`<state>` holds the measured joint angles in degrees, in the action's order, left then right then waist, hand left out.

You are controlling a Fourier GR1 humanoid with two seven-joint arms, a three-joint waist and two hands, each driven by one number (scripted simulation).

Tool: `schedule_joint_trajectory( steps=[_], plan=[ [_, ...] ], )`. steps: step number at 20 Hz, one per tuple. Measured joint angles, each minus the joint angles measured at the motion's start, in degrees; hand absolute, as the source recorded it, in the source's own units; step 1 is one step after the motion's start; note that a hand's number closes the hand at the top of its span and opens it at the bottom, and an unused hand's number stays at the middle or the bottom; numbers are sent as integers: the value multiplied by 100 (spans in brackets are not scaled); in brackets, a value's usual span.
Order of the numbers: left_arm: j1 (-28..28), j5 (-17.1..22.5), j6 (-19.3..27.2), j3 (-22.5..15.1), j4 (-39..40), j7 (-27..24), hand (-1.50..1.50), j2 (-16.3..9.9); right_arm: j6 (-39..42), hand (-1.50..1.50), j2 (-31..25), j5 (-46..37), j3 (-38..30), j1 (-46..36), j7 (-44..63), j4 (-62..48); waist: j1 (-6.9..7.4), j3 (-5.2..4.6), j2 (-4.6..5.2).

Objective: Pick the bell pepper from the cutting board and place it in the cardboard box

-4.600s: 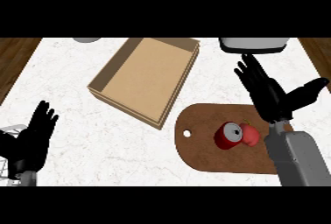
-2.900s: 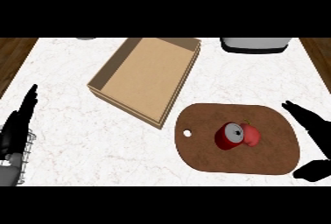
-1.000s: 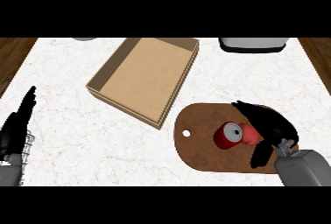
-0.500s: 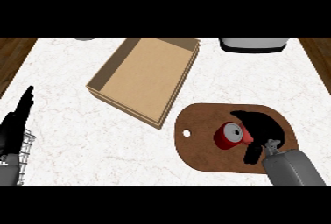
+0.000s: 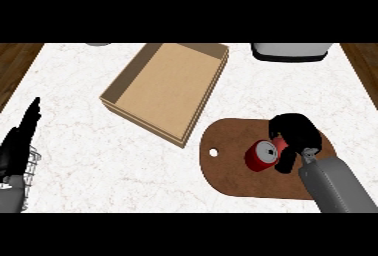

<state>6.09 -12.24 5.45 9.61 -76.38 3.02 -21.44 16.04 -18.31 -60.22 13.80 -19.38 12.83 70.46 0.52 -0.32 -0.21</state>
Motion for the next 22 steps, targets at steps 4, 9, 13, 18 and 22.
schedule_joint_trajectory(
  steps=[4,9,13,18,22],
  plan=[
    [63,-63,15,-128,-48,-6,0,106,-173,150,-166,365,-252,-730,-1215,-772,176,31,85],
    [174,-122,16,-212,-43,25,0,163,-705,150,-314,537,-607,-1736,-2404,-1917,298,46,138],
    [288,-102,-3,-120,124,-36,0,107,-1435,150,-407,480,-886,-2349,-3004,-2707,247,44,131],
    [147,-117,0,-119,60,-75,0,133,-2037,150,-413,738,-1318,-2977,-3631,-3053,201,43,96],
    [144,-116,-17,-66,24,20,0,99,-2185,150,-290,952,-1480,-3365,-4130,-3087,129,38,66]
  ],
)
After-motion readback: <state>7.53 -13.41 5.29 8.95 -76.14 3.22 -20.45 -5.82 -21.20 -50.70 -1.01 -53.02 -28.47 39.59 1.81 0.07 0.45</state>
